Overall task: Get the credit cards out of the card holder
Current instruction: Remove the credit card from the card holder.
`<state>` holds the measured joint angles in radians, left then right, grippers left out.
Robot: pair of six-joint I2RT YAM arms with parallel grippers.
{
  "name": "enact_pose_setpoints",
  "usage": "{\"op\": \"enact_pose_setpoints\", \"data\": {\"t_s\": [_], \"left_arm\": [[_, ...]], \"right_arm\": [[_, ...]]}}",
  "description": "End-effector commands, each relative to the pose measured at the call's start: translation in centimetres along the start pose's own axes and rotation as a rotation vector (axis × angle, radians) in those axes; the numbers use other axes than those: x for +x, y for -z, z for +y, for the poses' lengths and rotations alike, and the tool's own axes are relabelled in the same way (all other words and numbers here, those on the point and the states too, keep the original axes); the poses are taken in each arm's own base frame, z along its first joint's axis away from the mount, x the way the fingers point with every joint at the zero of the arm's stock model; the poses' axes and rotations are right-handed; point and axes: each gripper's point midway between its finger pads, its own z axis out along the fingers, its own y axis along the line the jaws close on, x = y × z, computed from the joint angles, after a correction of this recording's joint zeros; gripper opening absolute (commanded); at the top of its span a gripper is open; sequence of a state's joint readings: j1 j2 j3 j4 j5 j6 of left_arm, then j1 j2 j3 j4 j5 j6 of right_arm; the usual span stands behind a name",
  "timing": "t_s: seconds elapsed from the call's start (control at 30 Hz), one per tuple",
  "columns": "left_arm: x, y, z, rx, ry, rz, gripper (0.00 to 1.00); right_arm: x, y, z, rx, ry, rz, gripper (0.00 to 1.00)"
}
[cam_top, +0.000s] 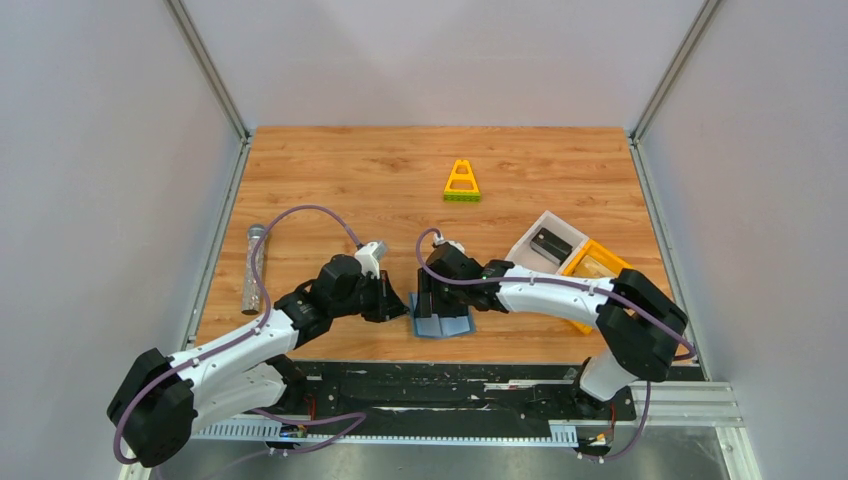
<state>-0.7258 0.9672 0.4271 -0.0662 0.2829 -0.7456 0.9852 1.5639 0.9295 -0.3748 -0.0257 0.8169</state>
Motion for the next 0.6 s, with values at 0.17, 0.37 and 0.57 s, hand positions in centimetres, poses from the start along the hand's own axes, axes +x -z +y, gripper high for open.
{"op": "enact_pose_setpoints", "data": {"t_s": [0.17,0.37,0.57], "left_arm": [[-0.6,0.0,-0.6,0.024,-0.016,-0.025,0.00],[-0.6,0.1,-0.5,0.022,-0.015,-0.028,0.00],[-0.5,0.0,-0.4,0.019,-0.013,-0.025,0.00]], "right_arm": [[-0.1,-0.7,-2.1,0.096,-0.016,-0.039,0.54],[-0.2,0.0,-3.3,0.154,-0.025,-0.057,0.53],[-0.4,0.5,-3.6,0.168,-0.023,-0.071,0.54]]}}
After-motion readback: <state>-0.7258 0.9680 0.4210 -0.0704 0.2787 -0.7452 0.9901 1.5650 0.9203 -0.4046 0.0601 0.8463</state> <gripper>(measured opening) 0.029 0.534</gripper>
